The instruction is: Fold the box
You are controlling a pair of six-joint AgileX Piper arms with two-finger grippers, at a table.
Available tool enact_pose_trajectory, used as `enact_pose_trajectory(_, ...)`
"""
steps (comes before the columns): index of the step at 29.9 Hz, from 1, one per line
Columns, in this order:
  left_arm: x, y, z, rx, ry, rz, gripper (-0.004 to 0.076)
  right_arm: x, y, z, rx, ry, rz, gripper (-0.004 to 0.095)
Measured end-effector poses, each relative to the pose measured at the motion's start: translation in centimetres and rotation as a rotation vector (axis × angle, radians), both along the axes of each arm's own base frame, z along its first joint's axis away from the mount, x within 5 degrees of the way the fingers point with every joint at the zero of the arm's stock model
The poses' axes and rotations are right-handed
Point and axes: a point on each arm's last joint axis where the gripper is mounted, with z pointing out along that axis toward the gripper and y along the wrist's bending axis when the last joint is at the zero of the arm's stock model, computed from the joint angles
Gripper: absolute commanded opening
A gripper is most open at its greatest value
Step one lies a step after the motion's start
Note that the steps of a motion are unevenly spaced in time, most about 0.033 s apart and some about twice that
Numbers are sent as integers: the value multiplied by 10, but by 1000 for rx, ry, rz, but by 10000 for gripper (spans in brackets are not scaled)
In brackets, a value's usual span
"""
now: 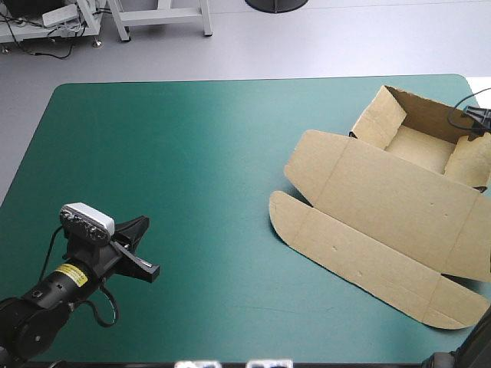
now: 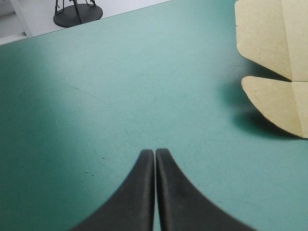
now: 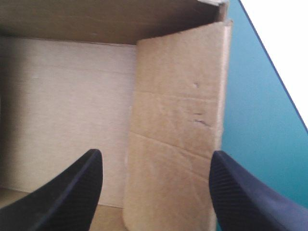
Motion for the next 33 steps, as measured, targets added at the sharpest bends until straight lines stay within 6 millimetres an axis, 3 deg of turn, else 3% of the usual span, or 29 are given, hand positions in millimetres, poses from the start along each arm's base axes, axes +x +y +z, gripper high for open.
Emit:
enact_pose_trajectory(3,0,0,0,4,-3,0,-6,-13,15,35,38,-114,58,564)
enact_pose_trajectory(7,1,0,2,18,-33,-4,-6,-36,57,89,31,-268,194,469)
enact_pose_trajectory(11,1,0,3,29,-55,-8,-6,-65,127,132,18,-392,412,414)
enact_pose_trajectory(15,1,0,3,34,-58,-8,-6,-103,207,140,-6,-431,682,413)
enact_pose_trajectory(18,1,1,2,35,-64,-7,-6,-138,251,128,-34,-465,821,411)
enact_pose_trajectory(22,-3,3,-6,13,-97,4,-6,-182,275,97,-49,-547,912,411)
enact_pose_trajectory(29,-19,10,-24,-40,-132,16,-6,-233,272,6,-54,-580,962,405)
enact_pose_trajectory(33,-24,11,-36,-64,-106,18,-6,-252,259,-37,-74,-584,948,280)
